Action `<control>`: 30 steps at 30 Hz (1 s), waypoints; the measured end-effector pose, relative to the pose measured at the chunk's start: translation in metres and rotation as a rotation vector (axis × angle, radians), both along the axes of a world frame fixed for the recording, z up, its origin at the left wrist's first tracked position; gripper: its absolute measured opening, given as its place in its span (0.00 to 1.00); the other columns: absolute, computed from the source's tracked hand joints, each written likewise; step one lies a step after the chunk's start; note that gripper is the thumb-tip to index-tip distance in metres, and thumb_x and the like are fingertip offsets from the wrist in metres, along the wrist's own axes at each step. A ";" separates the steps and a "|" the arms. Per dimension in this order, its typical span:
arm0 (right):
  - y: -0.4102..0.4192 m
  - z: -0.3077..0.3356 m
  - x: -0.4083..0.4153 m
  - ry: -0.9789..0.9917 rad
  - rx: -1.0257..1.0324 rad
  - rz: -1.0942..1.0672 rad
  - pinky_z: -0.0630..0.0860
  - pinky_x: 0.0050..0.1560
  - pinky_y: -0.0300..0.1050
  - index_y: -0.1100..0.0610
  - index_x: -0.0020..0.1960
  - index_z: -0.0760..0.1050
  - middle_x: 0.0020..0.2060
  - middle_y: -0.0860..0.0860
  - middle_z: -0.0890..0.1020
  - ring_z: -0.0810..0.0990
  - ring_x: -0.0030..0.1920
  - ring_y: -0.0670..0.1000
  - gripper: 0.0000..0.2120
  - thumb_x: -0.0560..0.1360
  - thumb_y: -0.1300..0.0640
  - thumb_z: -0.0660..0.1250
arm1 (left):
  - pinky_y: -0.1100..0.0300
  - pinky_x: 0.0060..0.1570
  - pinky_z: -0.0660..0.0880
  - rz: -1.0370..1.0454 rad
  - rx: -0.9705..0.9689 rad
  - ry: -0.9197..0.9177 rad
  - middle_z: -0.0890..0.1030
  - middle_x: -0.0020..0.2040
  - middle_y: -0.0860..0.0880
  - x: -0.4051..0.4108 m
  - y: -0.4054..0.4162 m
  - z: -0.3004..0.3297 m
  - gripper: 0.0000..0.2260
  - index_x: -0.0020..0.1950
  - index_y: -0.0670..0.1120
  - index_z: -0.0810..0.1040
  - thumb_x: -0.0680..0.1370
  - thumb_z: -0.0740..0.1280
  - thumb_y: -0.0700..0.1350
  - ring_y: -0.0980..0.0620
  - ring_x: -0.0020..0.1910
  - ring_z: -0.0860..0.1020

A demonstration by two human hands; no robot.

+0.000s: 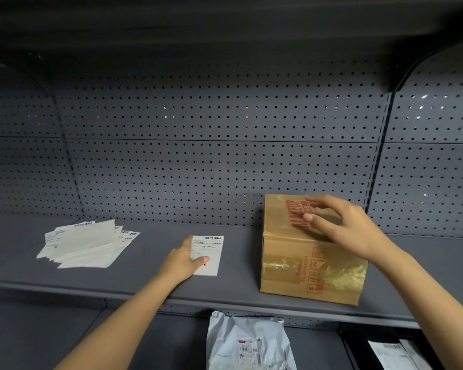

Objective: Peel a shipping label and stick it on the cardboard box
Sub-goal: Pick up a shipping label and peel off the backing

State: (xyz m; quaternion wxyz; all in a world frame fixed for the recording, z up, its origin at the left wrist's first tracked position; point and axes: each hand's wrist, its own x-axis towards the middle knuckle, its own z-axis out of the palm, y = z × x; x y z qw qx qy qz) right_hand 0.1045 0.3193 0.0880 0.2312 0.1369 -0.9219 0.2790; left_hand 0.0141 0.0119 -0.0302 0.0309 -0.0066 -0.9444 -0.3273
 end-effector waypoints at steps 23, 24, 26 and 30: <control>-0.005 0.000 0.001 -0.021 -0.027 0.009 0.69 0.55 0.41 0.48 0.61 0.72 0.56 0.48 0.79 0.76 0.57 0.48 0.19 0.72 0.47 0.65 | 0.54 0.50 0.73 0.211 -0.097 0.047 0.82 0.55 0.43 0.009 -0.005 0.008 0.17 0.61 0.47 0.77 0.75 0.65 0.51 0.41 0.56 0.77; -0.005 0.001 0.002 -0.024 -0.024 0.012 0.68 0.55 0.41 0.48 0.61 0.72 0.56 0.48 0.78 0.76 0.57 0.47 0.18 0.72 0.47 0.65 | 0.53 0.50 0.73 0.217 -0.053 0.069 0.82 0.55 0.42 0.010 -0.005 0.009 0.17 0.62 0.47 0.76 0.75 0.65 0.49 0.41 0.56 0.77; -0.005 0.003 0.004 -0.023 -0.023 0.017 0.68 0.54 0.40 0.48 0.62 0.72 0.55 0.46 0.78 0.75 0.56 0.46 0.18 0.72 0.47 0.65 | 0.54 0.48 0.73 0.207 0.067 0.127 0.82 0.55 0.42 0.012 -0.002 0.014 0.16 0.62 0.45 0.76 0.74 0.66 0.47 0.42 0.53 0.77; -0.007 0.007 0.008 -0.018 -0.031 0.016 0.65 0.54 0.38 0.49 0.62 0.72 0.52 0.43 0.75 0.72 0.54 0.43 0.18 0.73 0.48 0.64 | 0.61 0.41 0.67 0.171 0.350 0.269 0.82 0.54 0.42 0.019 0.011 0.034 0.15 0.59 0.42 0.78 0.73 0.68 0.43 0.49 0.46 0.74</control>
